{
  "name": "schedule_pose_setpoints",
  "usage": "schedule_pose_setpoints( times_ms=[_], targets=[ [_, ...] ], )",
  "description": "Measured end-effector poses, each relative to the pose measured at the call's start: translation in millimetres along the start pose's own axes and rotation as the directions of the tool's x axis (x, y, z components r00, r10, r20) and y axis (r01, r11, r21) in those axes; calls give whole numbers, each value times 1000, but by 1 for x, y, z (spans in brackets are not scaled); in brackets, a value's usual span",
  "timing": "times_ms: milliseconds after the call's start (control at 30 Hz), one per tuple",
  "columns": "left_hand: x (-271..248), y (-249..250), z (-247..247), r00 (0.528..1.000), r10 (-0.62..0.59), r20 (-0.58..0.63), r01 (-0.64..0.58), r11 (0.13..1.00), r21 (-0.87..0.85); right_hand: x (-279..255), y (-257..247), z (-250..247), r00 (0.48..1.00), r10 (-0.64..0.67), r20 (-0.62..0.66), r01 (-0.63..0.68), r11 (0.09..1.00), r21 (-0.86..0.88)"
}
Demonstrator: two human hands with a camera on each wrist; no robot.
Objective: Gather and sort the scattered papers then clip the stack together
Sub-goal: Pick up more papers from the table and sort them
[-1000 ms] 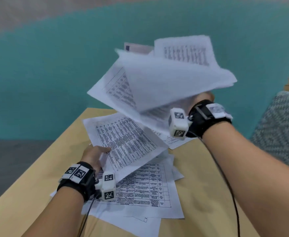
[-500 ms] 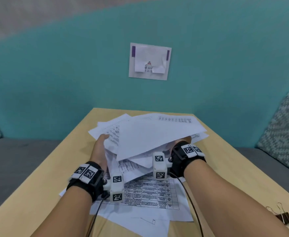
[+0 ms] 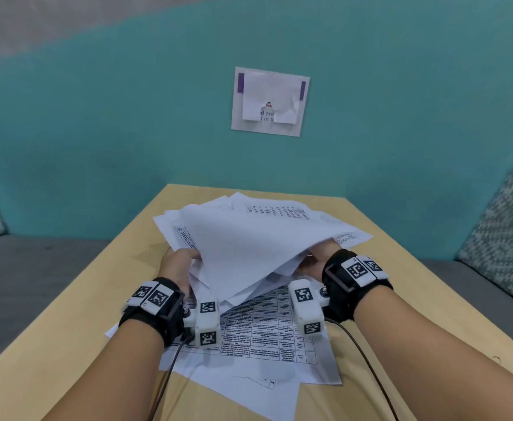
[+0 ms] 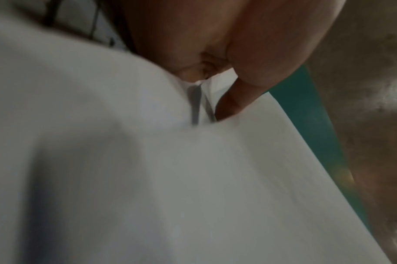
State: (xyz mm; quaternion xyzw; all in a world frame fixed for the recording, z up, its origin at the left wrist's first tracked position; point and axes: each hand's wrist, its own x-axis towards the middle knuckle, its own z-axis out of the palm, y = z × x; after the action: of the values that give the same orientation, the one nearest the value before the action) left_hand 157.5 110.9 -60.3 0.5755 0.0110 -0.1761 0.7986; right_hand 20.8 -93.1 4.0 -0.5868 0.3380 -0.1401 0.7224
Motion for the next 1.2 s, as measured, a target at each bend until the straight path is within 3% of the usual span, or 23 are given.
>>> schedule_pose_setpoints(
  times_ms=[167,333,567,733,867,1033,1200],
  targets=[
    [3,-4,-2,999,48,11,-48,999,-6,-9,-2,0,999,40,20,-39,998,-48],
    [-16,10,4,1000,10,7,-10,1000,-13,-19,0,0,1000,26,-4,-26,965,-261],
    [-7,3,-2,996,-45,-75,45,999,-12,-26,1,7,1000,3,-29,-7,990,-143],
    [-6,7,-2,990,-84,-113,73,993,-94,-14,3,-1,981,-107,-163,72,976,-208],
    [-13,13,-2,993,-104,-54,96,985,-142,-13,5,-10,990,-87,-116,80,995,-62],
    [-21,19,1,995,-100,29,104,980,-171,-13,16,0,998,-54,19,44,944,327],
    [-21,18,3,999,-34,-10,31,978,-208,-18,28,20,982,-62,177,-6,933,359]
  ],
)
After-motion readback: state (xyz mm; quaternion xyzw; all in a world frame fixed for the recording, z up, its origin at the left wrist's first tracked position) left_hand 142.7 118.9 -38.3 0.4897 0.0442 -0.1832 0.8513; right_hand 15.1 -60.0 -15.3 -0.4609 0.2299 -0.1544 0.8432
